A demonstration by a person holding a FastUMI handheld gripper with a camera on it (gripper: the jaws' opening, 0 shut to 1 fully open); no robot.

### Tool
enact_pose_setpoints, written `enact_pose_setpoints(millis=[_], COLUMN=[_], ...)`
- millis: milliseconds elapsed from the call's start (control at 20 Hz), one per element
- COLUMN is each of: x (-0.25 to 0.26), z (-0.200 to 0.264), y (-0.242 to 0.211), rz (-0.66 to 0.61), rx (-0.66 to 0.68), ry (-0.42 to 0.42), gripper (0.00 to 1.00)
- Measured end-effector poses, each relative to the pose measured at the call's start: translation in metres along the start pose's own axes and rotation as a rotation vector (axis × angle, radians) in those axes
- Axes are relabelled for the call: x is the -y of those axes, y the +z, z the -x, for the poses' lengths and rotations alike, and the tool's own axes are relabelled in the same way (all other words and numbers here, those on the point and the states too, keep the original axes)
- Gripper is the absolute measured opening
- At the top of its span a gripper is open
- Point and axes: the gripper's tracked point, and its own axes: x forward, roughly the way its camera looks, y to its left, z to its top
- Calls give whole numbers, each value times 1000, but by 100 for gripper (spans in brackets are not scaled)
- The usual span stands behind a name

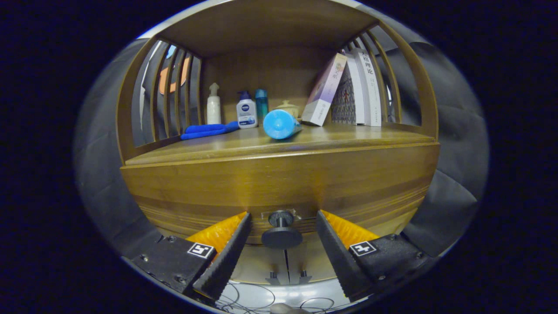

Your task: Pull open the drawer, take out the items inside it, and place them on the countertop above the cabinet.

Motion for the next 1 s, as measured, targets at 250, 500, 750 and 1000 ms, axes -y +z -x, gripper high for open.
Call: enact_pose_setpoints(millis=[250,500,750,1000], x=[-4,-16,-32,-37], z=[70,166,243,291], y=[28,44,57,59], rz=[55,28,78,58], rx=[62,154,232,285], ry=[6,31,69,102], gripper=[98,99,99,99])
